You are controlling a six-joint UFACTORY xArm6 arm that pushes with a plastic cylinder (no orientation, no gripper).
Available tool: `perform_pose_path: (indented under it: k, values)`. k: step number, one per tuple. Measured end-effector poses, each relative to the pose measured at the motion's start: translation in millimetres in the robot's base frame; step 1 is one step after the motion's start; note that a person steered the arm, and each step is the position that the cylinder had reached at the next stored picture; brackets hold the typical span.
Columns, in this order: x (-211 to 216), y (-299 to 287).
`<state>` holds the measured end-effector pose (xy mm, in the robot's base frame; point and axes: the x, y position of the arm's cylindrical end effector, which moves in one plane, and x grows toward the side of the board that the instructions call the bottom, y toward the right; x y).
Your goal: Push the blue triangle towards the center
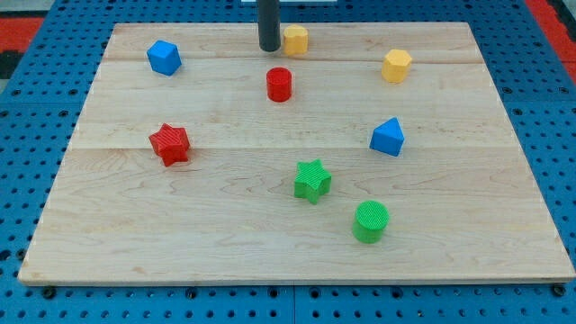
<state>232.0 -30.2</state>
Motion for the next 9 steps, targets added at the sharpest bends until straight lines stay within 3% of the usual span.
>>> perform_pose_path:
  k: [1, 3, 4, 6, 9]
  values:
    - [-20.6, 8.5]
    - [8.1, 32.2]
    - [28.3, -18.2]
    - [147.1, -153.1]
    - [154.3, 64.0]
